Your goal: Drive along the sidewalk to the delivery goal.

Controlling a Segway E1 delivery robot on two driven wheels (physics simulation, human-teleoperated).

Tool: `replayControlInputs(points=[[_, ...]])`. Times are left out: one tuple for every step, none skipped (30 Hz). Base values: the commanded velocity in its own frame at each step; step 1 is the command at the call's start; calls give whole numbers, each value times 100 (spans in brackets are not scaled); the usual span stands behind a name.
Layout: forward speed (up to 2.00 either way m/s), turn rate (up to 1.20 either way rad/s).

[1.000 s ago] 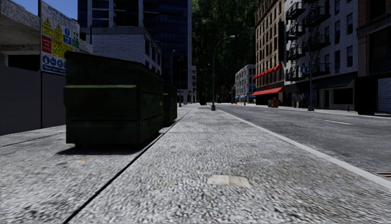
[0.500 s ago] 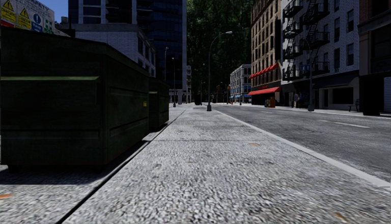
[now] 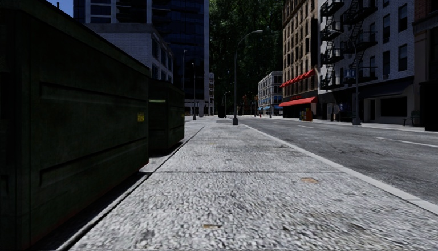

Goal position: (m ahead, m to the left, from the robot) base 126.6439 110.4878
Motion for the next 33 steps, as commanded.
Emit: replayControlInputs(points=[[200,0],[200,0],[200,0],[200,0],[200,0],[200,0],[200,0],[200,0],[200,0],[200,0],[200,0],[200,0],[200,0],[200,0],[200,0],[200,0],[200,0],[200,0],[200,0],[200,0],[200,0],[200,0],[200,0],[200,0],[200,0],[200,0],[200,0],[200,0],[200,0],[200,0],[200,0],[200,0],[200,0]])
